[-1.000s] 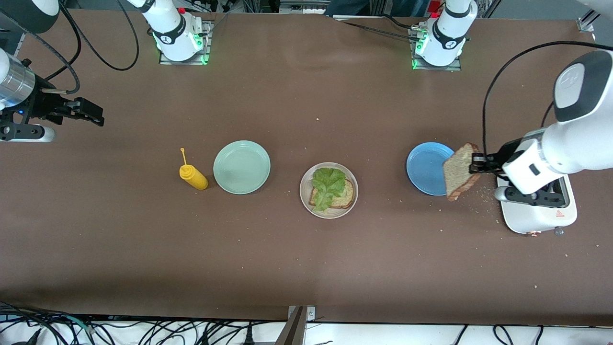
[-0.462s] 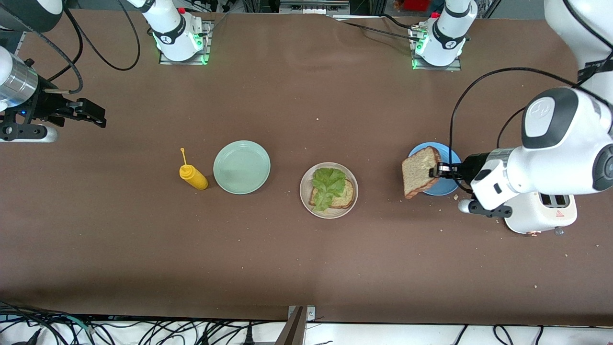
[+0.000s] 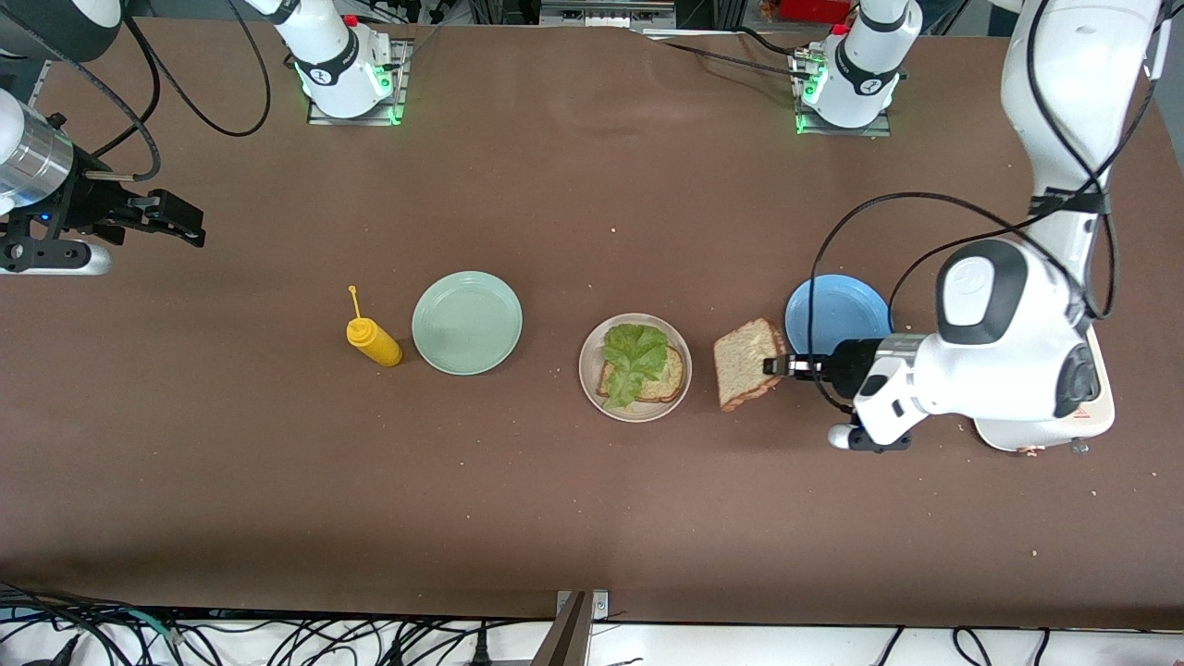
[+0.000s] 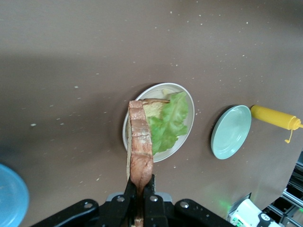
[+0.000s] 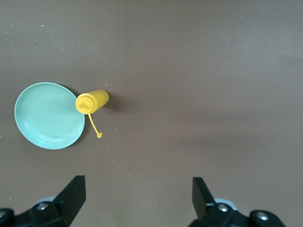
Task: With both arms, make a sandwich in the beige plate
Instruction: 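Carry the bread slice over the lettuce on the beige plate, then lower the bread onto the lettuce and open the left gripper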
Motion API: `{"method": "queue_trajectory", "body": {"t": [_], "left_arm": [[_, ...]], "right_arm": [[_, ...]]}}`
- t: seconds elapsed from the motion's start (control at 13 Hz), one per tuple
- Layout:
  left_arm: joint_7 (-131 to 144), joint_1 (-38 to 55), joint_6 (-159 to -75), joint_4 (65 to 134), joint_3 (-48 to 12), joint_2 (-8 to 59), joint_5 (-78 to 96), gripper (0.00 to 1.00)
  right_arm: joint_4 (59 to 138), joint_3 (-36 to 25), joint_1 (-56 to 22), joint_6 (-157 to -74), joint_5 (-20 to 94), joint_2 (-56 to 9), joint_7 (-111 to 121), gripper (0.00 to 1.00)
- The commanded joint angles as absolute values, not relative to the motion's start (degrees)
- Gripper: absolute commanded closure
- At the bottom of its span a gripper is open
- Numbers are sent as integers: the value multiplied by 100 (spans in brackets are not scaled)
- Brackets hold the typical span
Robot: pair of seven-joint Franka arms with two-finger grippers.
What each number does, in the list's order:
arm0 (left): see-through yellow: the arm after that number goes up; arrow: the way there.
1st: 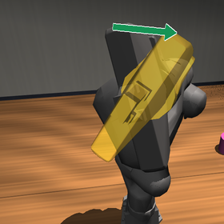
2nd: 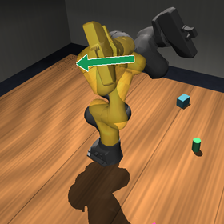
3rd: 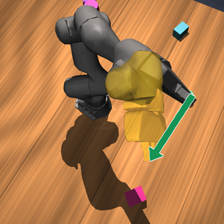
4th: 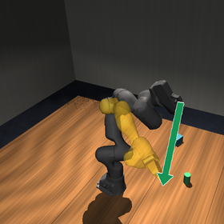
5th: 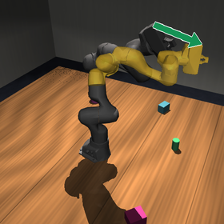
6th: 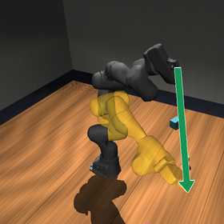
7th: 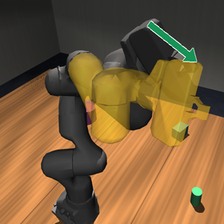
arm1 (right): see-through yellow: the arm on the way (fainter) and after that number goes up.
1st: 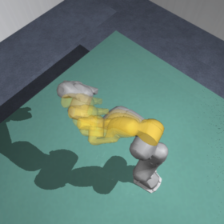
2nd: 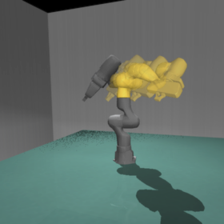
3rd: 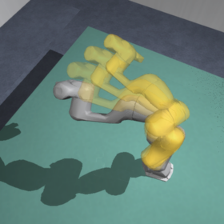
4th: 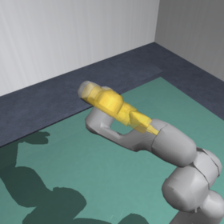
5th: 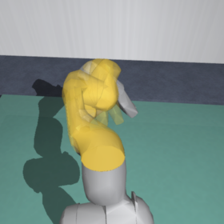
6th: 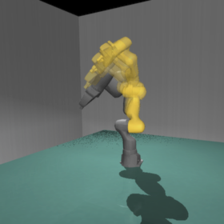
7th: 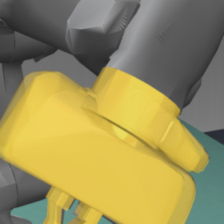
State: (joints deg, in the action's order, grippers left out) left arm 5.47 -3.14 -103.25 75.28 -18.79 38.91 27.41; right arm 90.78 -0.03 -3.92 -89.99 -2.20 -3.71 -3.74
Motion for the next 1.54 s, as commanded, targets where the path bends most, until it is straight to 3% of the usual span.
{"method": "queue_trajectory", "body": {"t": [0.0, 0.46, 1.0, 1.08, 1.15, 1.46], "left_arm": [[327, -150, -10546, 7479, -1854, 4183, 3468, 100], [-1368, -27, -10635, 7629, -1846, 4841, 5333, 100], [-2153, 9, -11029, 7629, -1846, 5422, 5774, 100], [-2153, 17, -11143, 7629, -1846, 5449, 5766, 66], [-2162, 52, -11205, 7620, -1846, 5441, 5740, 1], [-2145, 149, -11390, 7576, -1784, 5362, 5617, 0]], "right_arm": [[9044, 17, -396, -9000, -184, -352, -378, 0], [9053, 18, -396, -9009, -176, -360, -378, 0], [9044, 18, -396, -9009, -185, -360, -378, 0], [9044, 18, -396, -9009, -185, -360, -378, 0], [9044, 18, -396, -9009, -185, -360, -378, 0], [9044, 9, -396, -9009, -185, -369, -361, 0]]}}
